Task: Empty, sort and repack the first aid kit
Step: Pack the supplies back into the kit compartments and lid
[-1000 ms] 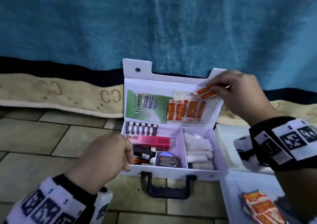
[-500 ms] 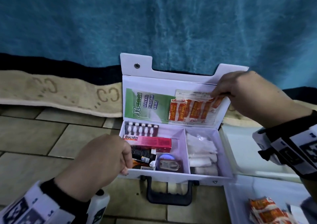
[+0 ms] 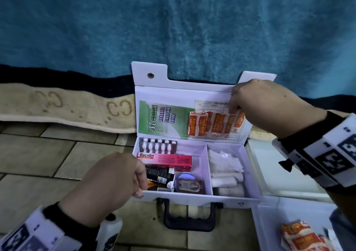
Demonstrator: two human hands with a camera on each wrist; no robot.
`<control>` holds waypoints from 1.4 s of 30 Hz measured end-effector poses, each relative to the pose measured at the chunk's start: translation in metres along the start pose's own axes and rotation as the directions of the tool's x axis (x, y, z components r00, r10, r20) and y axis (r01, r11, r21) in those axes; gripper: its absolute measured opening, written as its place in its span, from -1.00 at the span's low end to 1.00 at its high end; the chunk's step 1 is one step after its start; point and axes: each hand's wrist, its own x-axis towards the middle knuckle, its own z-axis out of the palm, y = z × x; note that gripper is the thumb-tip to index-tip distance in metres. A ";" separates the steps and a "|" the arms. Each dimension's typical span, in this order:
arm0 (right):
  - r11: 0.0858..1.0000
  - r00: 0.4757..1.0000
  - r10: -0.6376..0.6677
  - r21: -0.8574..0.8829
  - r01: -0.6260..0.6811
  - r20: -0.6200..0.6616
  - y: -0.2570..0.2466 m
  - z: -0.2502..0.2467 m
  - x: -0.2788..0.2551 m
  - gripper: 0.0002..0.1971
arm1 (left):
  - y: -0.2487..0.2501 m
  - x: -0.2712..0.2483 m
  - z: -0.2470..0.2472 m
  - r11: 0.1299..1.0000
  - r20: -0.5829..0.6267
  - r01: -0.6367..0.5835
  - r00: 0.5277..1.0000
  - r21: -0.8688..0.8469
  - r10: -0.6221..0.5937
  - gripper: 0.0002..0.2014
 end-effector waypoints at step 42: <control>0.964 0.978 0.072 0.264 -0.019 -0.194 -0.016 0.018 0.002 -0.79 | -0.001 0.001 0.002 0.999 -0.016 -0.001 1.000 0.033 0.001 -0.75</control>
